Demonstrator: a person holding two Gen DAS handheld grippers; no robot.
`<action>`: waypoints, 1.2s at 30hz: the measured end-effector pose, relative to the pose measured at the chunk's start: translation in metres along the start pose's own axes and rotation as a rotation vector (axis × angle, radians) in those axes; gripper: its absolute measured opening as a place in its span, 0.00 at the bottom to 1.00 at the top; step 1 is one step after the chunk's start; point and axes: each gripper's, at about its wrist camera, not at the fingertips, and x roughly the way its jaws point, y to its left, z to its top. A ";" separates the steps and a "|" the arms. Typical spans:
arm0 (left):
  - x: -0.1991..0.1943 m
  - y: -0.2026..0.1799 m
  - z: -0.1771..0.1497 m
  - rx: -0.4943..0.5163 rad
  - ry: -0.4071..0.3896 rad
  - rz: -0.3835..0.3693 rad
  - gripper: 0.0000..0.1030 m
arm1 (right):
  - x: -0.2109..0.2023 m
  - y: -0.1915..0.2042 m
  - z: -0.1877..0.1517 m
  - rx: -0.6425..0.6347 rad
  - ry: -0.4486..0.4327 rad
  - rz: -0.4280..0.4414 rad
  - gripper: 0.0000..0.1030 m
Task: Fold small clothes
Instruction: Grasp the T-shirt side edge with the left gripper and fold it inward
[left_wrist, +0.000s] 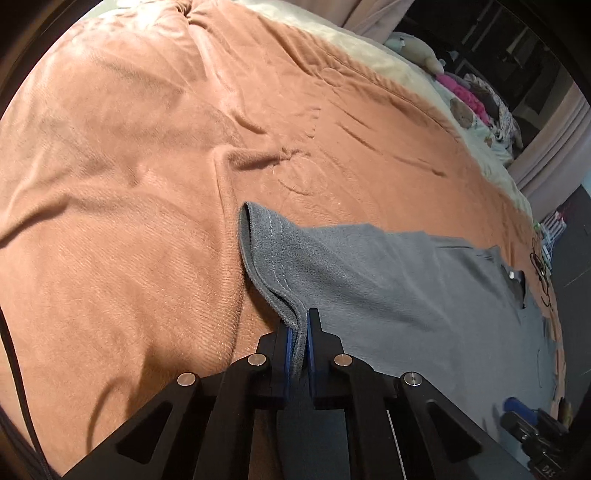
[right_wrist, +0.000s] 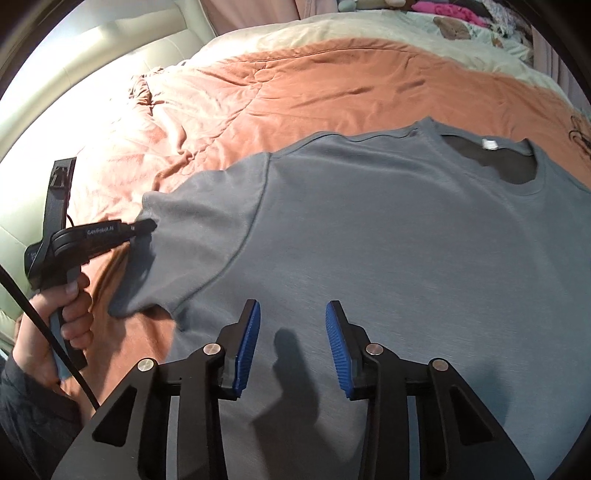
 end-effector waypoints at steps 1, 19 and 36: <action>-0.006 -0.003 0.001 0.000 -0.010 0.001 0.06 | 0.003 0.001 0.002 0.015 0.006 0.020 0.28; -0.076 -0.117 0.032 0.135 -0.056 -0.050 0.05 | 0.042 -0.025 0.021 0.180 0.100 0.189 0.26; -0.038 -0.257 -0.007 0.357 0.087 -0.139 0.07 | -0.061 -0.113 0.008 0.243 0.004 0.084 0.59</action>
